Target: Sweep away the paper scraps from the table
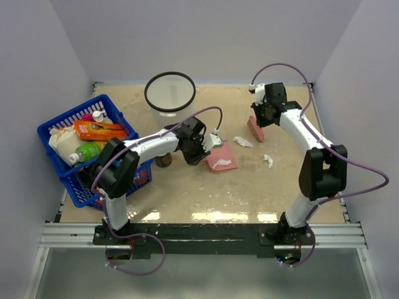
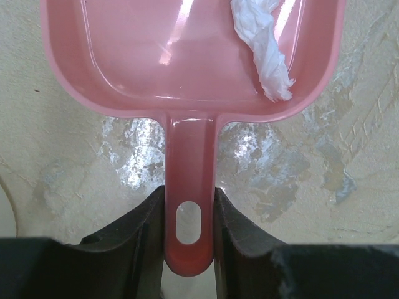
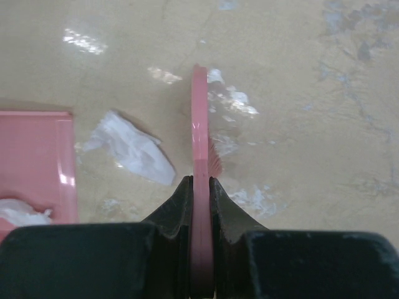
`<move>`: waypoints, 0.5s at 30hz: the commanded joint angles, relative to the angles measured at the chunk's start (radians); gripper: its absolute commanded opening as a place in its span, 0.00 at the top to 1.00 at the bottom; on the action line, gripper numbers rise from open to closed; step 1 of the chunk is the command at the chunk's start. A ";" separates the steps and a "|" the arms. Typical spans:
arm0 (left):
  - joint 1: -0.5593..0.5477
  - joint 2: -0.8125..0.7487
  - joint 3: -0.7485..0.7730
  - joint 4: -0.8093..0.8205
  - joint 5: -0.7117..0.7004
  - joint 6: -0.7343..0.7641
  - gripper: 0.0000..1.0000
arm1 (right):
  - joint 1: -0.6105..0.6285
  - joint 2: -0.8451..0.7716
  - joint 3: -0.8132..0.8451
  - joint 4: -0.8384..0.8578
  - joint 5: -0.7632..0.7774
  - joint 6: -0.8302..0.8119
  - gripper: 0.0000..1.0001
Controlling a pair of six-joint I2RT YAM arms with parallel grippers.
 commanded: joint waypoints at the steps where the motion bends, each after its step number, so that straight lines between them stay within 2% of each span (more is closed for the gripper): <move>1: 0.007 0.038 0.042 -0.020 -0.018 -0.025 1.00 | 0.084 -0.041 -0.022 -0.015 -0.135 0.046 1.00; 8: 0.007 0.079 0.078 -0.017 0.004 -0.015 1.00 | 0.134 -0.174 -0.106 -0.058 -0.399 0.189 1.00; 11: 0.006 0.086 0.077 -0.007 0.022 -0.004 1.00 | 0.119 -0.236 -0.089 -0.088 -0.403 0.197 1.00; 15: 0.013 0.046 0.037 0.024 0.042 0.034 1.00 | 0.082 -0.312 -0.056 -0.147 -0.306 0.120 1.00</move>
